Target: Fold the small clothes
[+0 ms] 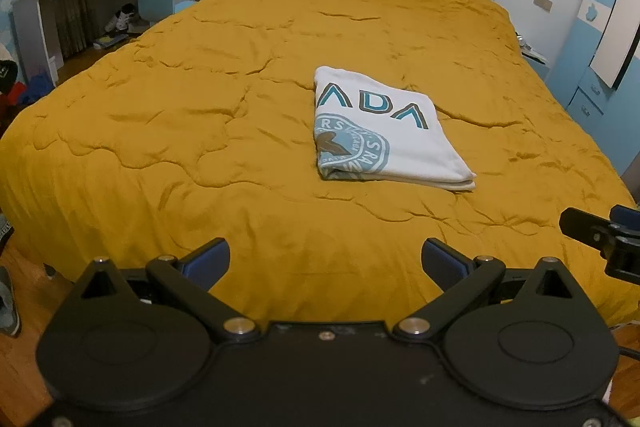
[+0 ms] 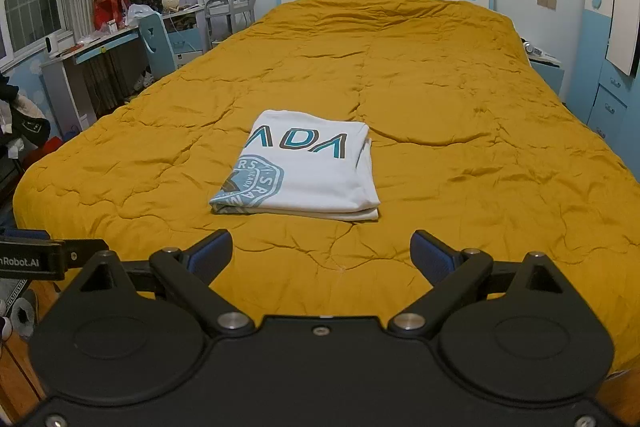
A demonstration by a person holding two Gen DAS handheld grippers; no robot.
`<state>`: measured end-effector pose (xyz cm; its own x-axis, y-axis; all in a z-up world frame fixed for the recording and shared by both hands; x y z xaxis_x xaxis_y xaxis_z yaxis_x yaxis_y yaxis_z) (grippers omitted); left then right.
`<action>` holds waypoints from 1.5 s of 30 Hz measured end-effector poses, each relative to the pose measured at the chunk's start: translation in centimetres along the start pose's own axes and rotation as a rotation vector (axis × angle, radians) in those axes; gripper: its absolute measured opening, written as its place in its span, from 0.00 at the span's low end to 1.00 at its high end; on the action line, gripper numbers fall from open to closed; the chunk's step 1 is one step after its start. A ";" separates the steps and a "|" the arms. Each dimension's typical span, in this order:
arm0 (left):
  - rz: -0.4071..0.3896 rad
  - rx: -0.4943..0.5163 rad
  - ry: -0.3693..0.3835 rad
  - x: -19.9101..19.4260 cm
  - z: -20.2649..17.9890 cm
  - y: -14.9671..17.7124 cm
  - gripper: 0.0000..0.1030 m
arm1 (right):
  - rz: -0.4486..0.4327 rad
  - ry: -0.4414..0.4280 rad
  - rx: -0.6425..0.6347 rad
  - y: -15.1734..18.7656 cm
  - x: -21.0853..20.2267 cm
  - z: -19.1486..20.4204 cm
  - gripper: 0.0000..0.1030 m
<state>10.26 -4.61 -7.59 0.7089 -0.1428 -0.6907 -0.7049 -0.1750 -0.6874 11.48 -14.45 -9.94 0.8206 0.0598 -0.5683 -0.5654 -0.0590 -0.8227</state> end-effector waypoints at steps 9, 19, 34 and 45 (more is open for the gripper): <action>0.038 -0.021 -0.002 0.5 0.2 0.0 1.00 | 0.000 0.002 -0.001 0.0 0.0 0.0 0.94; 0.044 -0.026 0.005 0.7 0.2 0.0 1.00 | 0.002 0.000 -0.005 0.0 0.0 0.0 0.94; 0.041 0.025 -0.010 0.8 -0.6 0.0 1.00 | 0.012 0.009 -0.006 -0.3 0.5 -0.6 0.94; 0.042 0.021 -0.003 1.1 -0.5 -0.1 1.00 | 0.022 0.007 -0.007 -0.1 0.8 -0.8 0.94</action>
<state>11.08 -5.27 -8.15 0.6788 -0.1466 -0.7196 -0.7343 -0.1487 -0.6623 12.25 -15.17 -10.27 0.8088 0.0513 -0.5859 -0.5825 -0.0668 -0.8101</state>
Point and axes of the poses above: each gripper's, at about its wrist camera, not at the fingertips, and x roughly the way its jaws point, z to its left, y to its underside, the point moved 9 cm from there along x, roughly the way its jaws point, and after that the axes turned 7 degrees about y, right-handed, at the moved point
